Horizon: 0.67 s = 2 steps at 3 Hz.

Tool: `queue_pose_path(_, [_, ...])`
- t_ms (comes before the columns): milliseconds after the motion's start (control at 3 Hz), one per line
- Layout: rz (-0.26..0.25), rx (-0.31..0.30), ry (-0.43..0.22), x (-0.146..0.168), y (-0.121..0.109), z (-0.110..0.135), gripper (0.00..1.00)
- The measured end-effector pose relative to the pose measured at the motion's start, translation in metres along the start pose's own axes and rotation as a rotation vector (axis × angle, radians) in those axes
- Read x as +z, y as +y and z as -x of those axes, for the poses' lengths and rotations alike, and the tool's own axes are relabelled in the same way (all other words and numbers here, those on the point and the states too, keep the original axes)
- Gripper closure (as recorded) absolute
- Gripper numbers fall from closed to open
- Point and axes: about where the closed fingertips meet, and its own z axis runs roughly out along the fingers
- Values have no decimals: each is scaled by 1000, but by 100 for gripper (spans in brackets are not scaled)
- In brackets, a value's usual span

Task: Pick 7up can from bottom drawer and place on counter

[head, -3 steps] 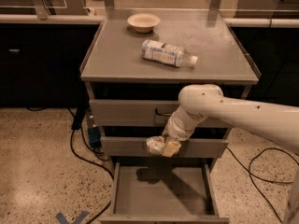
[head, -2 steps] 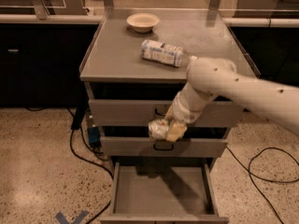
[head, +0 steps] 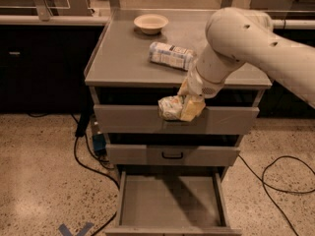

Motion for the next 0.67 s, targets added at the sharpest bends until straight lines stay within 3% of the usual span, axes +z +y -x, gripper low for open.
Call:
queue_pose_path(333, [-73, -12, 39, -60, -22, 15, 100])
queue_pose_path(667, [-125, 2, 64, -91, -33, 22, 100])
